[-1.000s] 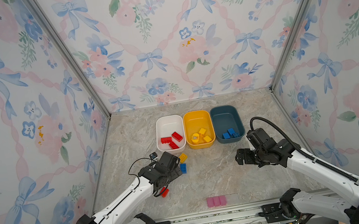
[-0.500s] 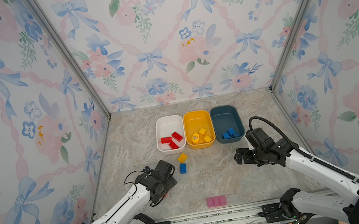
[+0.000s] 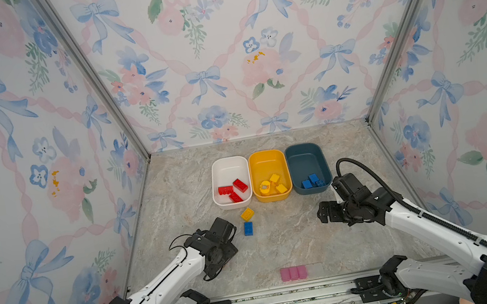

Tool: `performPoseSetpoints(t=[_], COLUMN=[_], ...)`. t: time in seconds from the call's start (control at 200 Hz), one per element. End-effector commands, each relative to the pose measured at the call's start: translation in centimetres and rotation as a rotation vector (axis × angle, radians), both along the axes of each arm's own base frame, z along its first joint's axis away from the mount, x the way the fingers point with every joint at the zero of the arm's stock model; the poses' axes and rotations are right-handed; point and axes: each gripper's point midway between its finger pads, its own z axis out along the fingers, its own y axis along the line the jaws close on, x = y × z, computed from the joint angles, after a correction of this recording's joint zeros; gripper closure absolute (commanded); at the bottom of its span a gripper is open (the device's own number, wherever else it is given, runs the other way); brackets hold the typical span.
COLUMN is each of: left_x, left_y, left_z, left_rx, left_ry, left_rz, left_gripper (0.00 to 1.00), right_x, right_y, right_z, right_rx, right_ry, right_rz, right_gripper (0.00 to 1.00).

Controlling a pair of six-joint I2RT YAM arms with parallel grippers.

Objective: Sort the legos into containers by color
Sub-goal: 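Lower the left gripper onto the small red brick on the table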

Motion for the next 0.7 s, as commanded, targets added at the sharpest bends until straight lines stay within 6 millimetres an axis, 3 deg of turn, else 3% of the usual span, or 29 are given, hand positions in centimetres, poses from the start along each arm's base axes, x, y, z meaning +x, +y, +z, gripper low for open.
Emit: performPoseSetpoints(t=[0.0,0.355,0.695], left_x=[-0.9,0.1,0.1], left_y=[0.5,0.0,0.1], left_z=[-0.8,-1.0,-1.2], left_rx=[0.006,0.005,0.013], left_ry=[0.035,0.025,0.026], left_rz=[0.027,0.030,0.030], left_gripper=[0.20,0.29,0.45], right_x=[0.2,0.1,0.0], right_y=[0.7,0.6,0.4], right_z=[0.5,0.5,0.4], right_rx=[0.010,0.008,0.008], right_ry=[-0.013,-0.010,-0.011], right_rz=[0.025,0.023,0.020], right_gripper=[0.03,0.03,0.03])
